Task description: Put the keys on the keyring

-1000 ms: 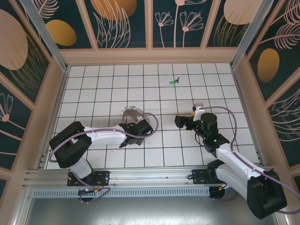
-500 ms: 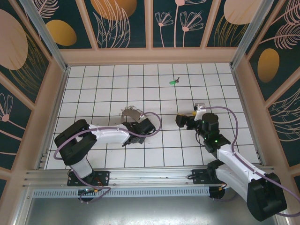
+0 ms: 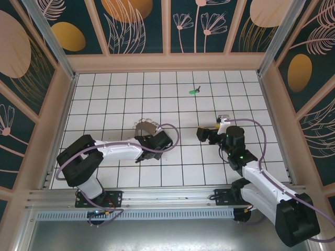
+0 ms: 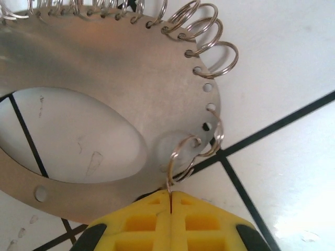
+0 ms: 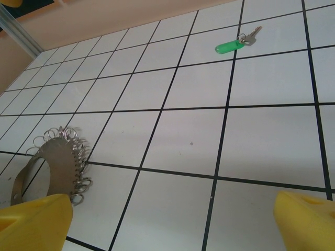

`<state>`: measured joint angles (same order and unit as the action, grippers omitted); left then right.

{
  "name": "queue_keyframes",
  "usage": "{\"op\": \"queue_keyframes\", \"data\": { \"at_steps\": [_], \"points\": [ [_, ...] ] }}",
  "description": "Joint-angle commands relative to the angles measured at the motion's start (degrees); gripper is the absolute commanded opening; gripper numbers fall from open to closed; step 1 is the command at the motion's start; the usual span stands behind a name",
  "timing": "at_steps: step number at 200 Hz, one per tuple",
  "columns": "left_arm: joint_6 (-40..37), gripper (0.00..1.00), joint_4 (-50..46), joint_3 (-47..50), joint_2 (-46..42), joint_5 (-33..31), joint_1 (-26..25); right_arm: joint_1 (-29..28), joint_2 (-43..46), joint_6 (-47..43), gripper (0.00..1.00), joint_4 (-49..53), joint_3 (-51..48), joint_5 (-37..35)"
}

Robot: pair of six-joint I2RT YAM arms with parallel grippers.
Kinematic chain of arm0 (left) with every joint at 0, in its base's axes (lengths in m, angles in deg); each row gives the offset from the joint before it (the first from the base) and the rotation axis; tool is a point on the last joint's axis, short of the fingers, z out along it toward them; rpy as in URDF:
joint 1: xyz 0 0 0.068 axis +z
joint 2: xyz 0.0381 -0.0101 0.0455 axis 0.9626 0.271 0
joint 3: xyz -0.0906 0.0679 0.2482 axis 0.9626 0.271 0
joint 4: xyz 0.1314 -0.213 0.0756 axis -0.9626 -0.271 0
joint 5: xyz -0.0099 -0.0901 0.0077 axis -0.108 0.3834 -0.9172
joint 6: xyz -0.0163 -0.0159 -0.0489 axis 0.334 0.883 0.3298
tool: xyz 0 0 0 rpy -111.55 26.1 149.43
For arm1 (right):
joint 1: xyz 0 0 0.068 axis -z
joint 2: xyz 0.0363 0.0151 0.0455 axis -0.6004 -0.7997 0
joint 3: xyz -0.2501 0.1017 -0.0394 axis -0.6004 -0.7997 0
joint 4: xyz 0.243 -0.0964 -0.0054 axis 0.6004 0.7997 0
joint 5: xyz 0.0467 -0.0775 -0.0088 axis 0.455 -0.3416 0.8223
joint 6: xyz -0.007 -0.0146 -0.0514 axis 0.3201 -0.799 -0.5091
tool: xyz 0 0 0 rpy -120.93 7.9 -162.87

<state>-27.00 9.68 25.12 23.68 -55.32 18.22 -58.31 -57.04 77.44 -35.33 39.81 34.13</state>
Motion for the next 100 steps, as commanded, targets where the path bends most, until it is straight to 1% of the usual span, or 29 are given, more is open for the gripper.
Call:
{"op": "queue_keyframes", "data": {
  "at_steps": [1, 39, 74, 100],
  "points": [
    [2.11, 0.0, -1.92, 1.08, -3.85, 5.19, -0.14, 0.4, 0.65, -1.04, 0.99, -1.72, 1.78, 0.22],
    [4.92, 0.0, -3.14, 1.06, -9.63, 13.03, -0.1, 0.49, 1.08, -1.24, 0.99, -3.26, 1.09, 2.52],
    [7.4, 0.0, -3.45, 0.81, -14.42, 18.21, 0.54, 0.29, 3.51, -0.76, 0.97, -8.55, -1.34, 11.09],
    [7.65, 0.0, -3.12, 1.31, -16.8, 18.96, 0.74, -0.87, 5.31, 0.34, 0.95, -12.41, -3.5, 16.9]
  ]
}}
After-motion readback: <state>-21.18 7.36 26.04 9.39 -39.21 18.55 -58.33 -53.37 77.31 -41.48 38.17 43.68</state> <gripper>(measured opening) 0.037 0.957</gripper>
